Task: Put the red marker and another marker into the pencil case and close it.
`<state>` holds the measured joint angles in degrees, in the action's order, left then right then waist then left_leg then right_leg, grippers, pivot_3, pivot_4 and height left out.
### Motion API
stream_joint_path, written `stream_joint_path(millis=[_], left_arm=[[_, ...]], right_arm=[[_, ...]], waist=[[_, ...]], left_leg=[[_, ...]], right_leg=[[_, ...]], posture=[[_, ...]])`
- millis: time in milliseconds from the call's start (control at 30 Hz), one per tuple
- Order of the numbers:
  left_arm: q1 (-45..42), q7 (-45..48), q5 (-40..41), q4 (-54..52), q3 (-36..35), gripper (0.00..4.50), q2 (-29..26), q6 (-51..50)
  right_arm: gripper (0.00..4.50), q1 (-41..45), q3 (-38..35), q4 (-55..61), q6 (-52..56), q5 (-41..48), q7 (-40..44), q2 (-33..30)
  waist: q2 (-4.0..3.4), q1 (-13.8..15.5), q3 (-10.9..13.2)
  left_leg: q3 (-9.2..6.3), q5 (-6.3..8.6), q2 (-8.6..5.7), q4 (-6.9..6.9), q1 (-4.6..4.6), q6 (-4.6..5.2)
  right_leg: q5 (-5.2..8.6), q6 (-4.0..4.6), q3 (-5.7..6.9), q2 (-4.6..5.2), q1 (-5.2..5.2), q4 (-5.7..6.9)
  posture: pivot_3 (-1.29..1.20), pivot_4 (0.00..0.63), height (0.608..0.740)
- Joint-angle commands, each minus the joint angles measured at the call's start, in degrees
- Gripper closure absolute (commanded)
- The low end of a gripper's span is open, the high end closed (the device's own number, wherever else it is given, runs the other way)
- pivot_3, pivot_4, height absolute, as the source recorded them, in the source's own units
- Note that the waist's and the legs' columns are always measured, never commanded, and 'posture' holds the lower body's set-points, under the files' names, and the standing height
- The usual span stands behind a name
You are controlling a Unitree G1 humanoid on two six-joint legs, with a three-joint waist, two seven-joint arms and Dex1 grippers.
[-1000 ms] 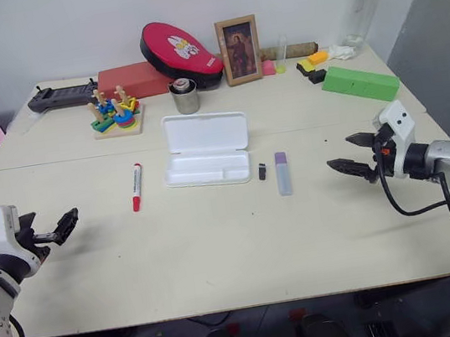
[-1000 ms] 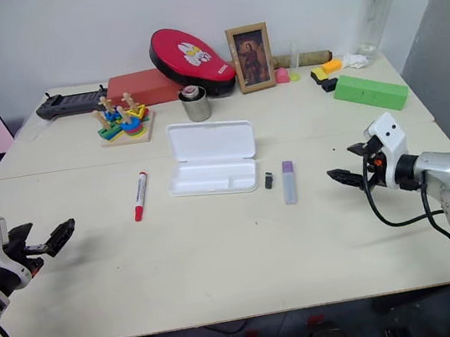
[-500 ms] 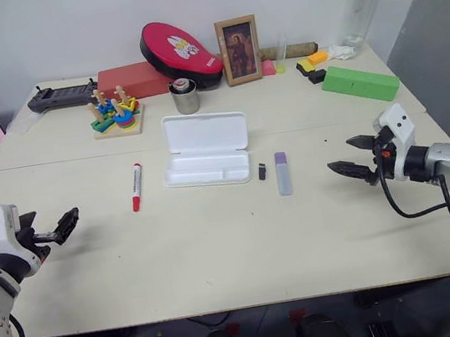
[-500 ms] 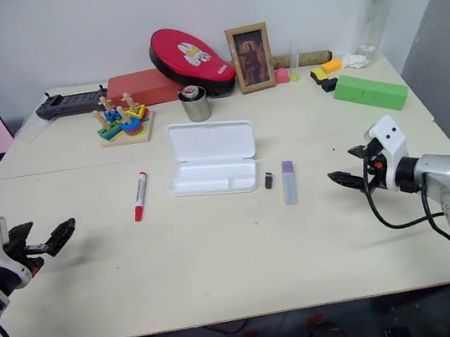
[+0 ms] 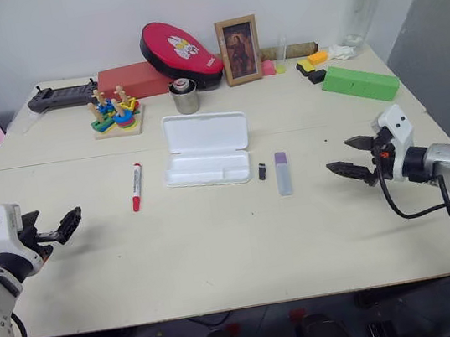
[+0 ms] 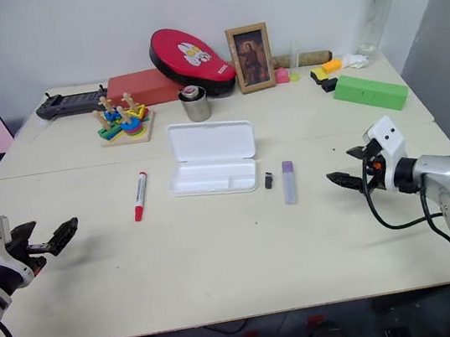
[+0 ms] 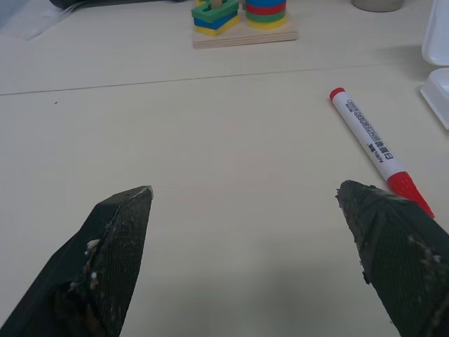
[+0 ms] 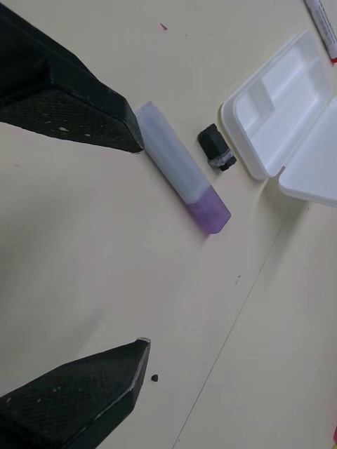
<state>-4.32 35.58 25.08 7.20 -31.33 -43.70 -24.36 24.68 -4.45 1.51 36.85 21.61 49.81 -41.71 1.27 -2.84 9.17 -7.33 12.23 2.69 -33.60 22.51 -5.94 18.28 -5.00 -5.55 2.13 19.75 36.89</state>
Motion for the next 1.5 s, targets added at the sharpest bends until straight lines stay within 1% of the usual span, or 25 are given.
stream_joint_path(millis=[33, 133, 233, 367, 533, 633, 767, 967, 1033, 1067, 1167, 1200, 1233, 1500], left_arm=[[-4.7, 6.4, 0.5, -1.4, 4.1, 0.00, -2.2, 3.2], [-8.6, 12.6, 0.7, -1.0, 9.2, 0.00, -3.2, 1.8], [-13.7, 19.7, -1.6, 1.5, 17.3, 0.00, -4.0, 2.2], [-23.9, 27.7, -6.1, 9.4, 27.2, 0.00, -2.7, 5.5], [-36.7, 34.6, -13.6, 24.7, 36.4, 0.00, 0.9, 13.0], [-43.1, 37.7, -16.7, 32.6, 39.6, 0.00, 3.4, 16.3], [-49.2, 39.9, -19.6, 41.1, 41.2, 0.00, 6.2, 20.7], [-54.2, 42.2, -23.9, 50.0, 42.9, 0.00, 8.8, 25.2], [-54.8, 42.9, -25.2, 51.8, 43.3, 0.38, 9.3, 26.5], [-55.1, 42.9, -25.9, 52.6, 43.5, 0.49, 9.6, 27.2], [-55.8, 41.6, -27.8, 54.9, 43.9, 1.24, 10.8, 28.4], [-56.0, 41.1, -28.2, 55.5, 43.9, 1.40, 11.1, 28.8], [-56.2, 40.3, -28.8, 56.2, 43.9, 1.69, 11.5, 29.3], [-56.7, 38.0, -31.3, 59.3, 43.7, 3.26, 12.9, 31.5]], right_arm=[[0.04, 4.6, 3.3, 3.7, 0.4, 1.2, 2.2, 1.2], [0.04, 7.0, 5.1, 4.2, 1.0, 1.1, 3.1, 1.7], [0.04, 7.3, 4.9, 6.9, 2.0, 3.0, 4.7, 1.7], [0.04, 5.2, 4.4, 11.0, 3.3, 5.3, 5.5, 1.5], [0.04, 3.1, 4.1, 15.2, 4.1, 6.2, 3.7, 1.8], [0.04, 1.7, 3.2, 18.0, 5.0, 6.8, 2.0, 2.0], [0.04, -0.8, 1.6, 22.0, 6.6, 7.9, -0.9, 2.1], [0.04, -3.2, -0.2, 26.0, 8.2, 9.1, -4.8, 2.4], [0.00, -3.6, -0.7, 27.0, 8.6, 9.6, -5.9, 2.4], [0.00, -3.7, -0.9, 27.4, 8.7, 9.8, -6.3, 2.4], [0.00, -3.9, -1.2, 28.2, 8.9, 10.5, -7.5, 2.5], [0.00, -3.9, -1.2, 28.4, 9.0, 10.6, -7.7, 2.5], [0.00, -3.9, -1.3, 28.6, 9.1, 10.8, -8.0, 2.5], [0.00, -3.9, -1.7, 29.3, 9.3, 12.1, -9.4, 2.1]], waist=[[-0.02, 0.0, 0.0], [-0.02, 0.3, 0.0], [0.02, 0.5, 0.0], [-0.02, 1.0, 0.0], [0.00, 1.0, 0.0], [0.00, 1.0, 0.0], [0.01, 0.9, 0.0], [0.02, 0.8, 0.0], [0.02, 0.8, 0.0], [0.02, 0.8, 0.0], [0.03, 0.8, 0.0], [0.03, 0.9, 0.0], [0.03, 0.9, 0.0], [0.03, 0.9, 0.0]], left_leg=[[0.00, 0.00, 0.00, 0.00, -0.01, 0.00], [-0.06, -0.03, 0.00, -0.03, 0.01, -0.01], [-0.02, -0.02, -0.01, -0.04, 0.02, -0.02], [-0.08, -0.02, -0.01, -0.03, 0.10, -0.01], [-0.10, -0.02, -0.01, -0.08, 0.19, 0.00], [-0.10, -0.03, -0.02, -0.11, 0.23, 0.00], [-0.11, -0.03, -0.02, -0.12, 0.28, 0.01], [-0.12, -0.03, -0.02, -0.13, 0.31, 0.02], [-0.12, -0.03, -0.02, -0.15, 0.31, 0.02], [-0.12, -0.03, -0.02, -0.16, 0.31, 0.02], [-0.15, -0.04, -0.02, -0.16, 0.31, 0.03], [-0.15, -0.04, -0.02, -0.16, 0.31, 0.03], [-0.15, -0.04, -0.02, -0.16, 0.31, 0.03], [-0.17, -0.04, -0.03, -0.17, 0.30, 0.03]], right_leg=[[0.00, 0.00, 0.00, 0.00, 0.01, 0.02], [-0.01, -0.02, 0.06, -0.02, 0.06, 0.04], [-0.01, -0.02, 0.03, -0.01, -0.01, -0.01], [0.00, 0.02, 0.10, -0.03, 0.04, 0.06], [0.00, 0.03, 0.15, -0.03, 0.08, 0.03], [0.00, 0.02, 0.15, -0.04, 0.11, 0.05], [0.00, 0.02, 0.15, -0.04, 0.15, 0.05], [0.00, 0.02, 0.15, -0.04, 0.17, 0.08], [0.00, 0.01, 0.15, -0.04, 0.17, 0.09], [0.00, 0.01, 0.15, -0.04, 0.17, 0.10], [0.00, 0.01, 0.16, -0.04, 0.16, 0.12], [0.00, 0.01, 0.17, -0.04, 0.16, 0.12], [0.00, 0.01, 0.17, -0.04, 0.16, 0.12], [0.00, 0.01, 0.17, -0.04, 0.12, 0.11]], posture=[[0.00, 0.150, 0.740], [0.00, 0.150, 0.740], [0.00, 0.150, 0.740], [0.00, 0.150, 0.740], [0.00, 0.150, 0.740], [0.00, 0.150, 0.740], [0.00, 0.150, 0.740], [0.00, 0.150, 0.740], [0.00, 0.150, 0.740], [0.00, 0.150, 0.740], [0.00, 0.150, 0.740], [0.00, 0.150, 0.740], [0.00, 0.150, 0.740], [0.00, 0.150, 0.740]])
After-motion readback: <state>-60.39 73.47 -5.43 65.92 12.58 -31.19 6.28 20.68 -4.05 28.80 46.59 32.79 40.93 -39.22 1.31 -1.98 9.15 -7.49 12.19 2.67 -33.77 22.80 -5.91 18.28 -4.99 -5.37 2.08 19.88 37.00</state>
